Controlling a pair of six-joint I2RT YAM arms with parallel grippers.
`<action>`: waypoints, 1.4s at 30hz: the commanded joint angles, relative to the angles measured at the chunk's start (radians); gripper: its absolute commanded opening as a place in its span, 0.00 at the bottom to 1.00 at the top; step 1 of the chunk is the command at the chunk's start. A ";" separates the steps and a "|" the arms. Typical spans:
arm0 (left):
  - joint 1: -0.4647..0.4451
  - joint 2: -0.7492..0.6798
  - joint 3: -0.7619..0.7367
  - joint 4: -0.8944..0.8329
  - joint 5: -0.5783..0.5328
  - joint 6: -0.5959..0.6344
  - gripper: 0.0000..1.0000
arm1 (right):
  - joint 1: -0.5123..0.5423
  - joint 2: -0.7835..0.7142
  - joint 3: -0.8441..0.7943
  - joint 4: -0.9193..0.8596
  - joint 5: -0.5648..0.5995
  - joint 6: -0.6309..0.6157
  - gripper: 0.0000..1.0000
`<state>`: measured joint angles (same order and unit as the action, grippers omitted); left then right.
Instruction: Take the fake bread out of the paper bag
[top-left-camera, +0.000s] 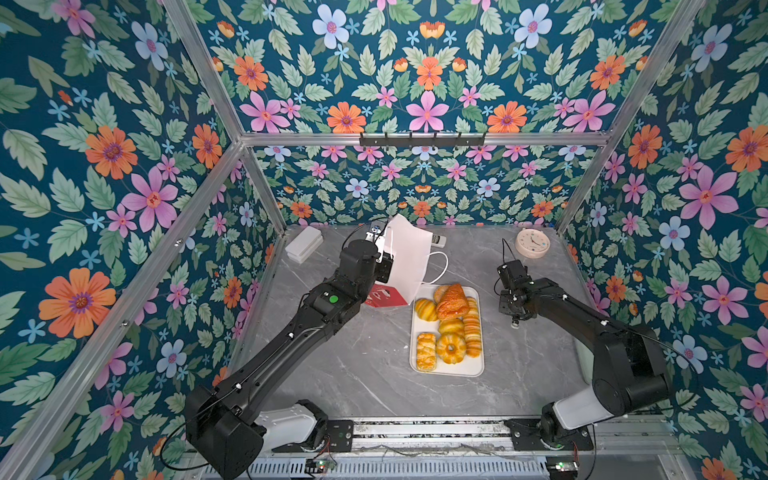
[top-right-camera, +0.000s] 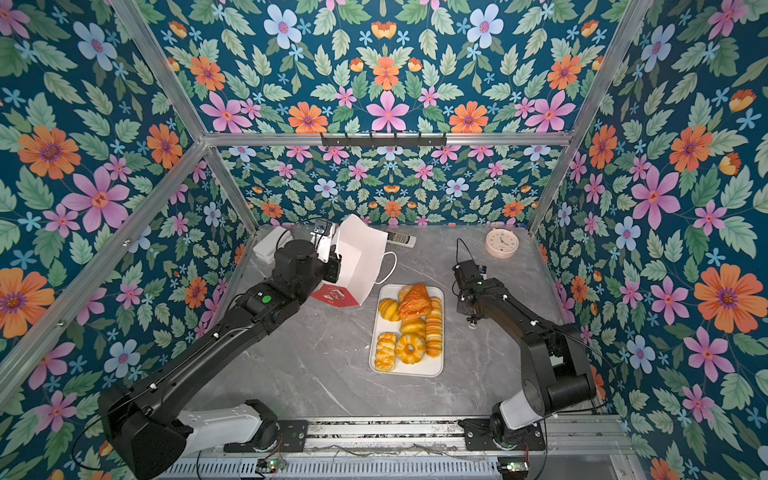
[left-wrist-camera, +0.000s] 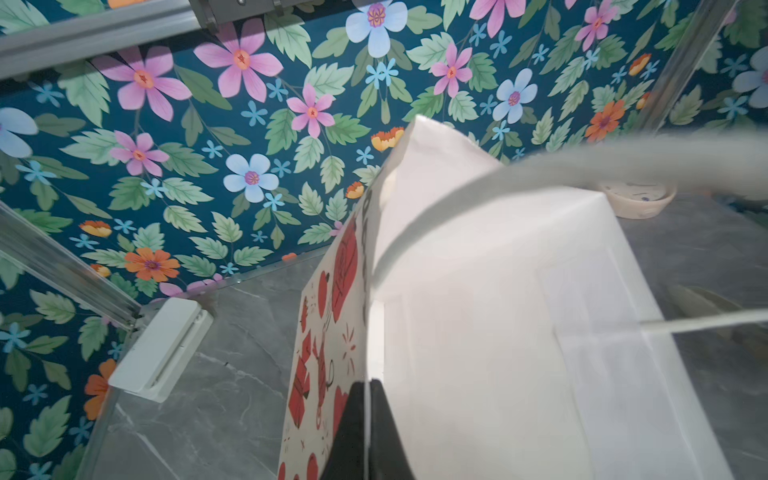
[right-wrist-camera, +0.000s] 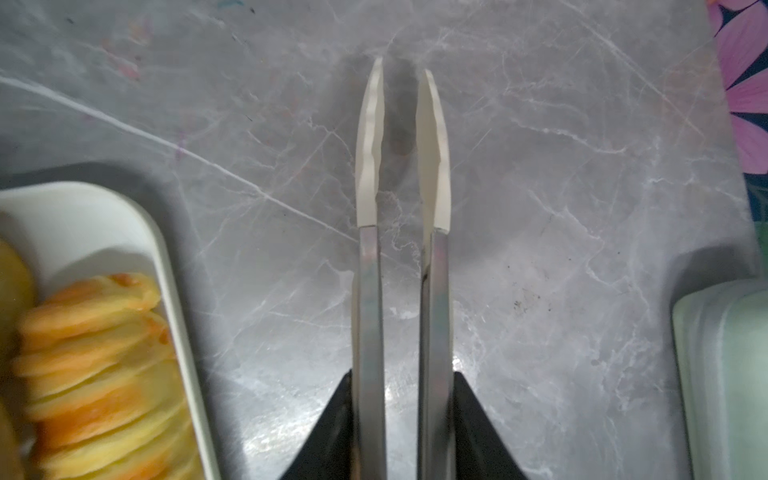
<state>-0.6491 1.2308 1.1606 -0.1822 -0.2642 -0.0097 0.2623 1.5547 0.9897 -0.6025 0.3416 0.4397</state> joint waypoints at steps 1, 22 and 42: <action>0.000 -0.010 -0.007 0.011 0.069 -0.096 0.00 | -0.001 0.041 -0.003 -0.034 0.026 0.003 0.43; 0.011 -0.023 -0.102 0.089 0.125 -0.210 0.00 | -0.007 0.013 -0.048 -0.049 0.041 0.049 0.93; 0.223 0.063 -0.045 0.024 0.318 -0.174 0.00 | -0.006 0.073 -0.021 -0.037 -0.009 0.040 0.93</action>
<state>-0.4393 1.2819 1.1015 -0.1551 0.0128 -0.1986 0.2554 1.6234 0.9691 -0.6373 0.3397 0.4759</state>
